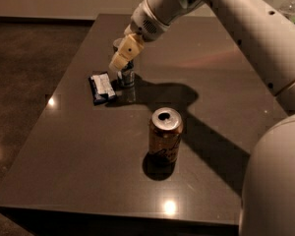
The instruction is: Move redbull can near rxbar blueberry
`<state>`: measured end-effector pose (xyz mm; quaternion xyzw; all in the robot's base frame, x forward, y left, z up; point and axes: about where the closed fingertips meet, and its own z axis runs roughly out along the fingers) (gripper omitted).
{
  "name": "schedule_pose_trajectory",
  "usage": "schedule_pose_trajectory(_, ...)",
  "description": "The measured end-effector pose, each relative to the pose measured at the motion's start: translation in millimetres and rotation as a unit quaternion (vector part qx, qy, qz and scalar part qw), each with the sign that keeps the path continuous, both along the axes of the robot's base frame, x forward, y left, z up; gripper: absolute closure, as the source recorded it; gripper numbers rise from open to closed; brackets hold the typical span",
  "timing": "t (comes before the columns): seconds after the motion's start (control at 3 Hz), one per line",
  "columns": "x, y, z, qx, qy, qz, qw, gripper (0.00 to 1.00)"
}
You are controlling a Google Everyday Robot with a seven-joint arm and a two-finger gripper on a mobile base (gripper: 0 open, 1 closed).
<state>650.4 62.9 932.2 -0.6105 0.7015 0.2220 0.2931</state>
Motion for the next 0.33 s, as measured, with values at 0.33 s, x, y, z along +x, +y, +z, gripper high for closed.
schedule_pose_trajectory(0.33, 0.0, 0.1, -0.1, 0.000, 0.000, 0.000, 1.0000, 0.00)
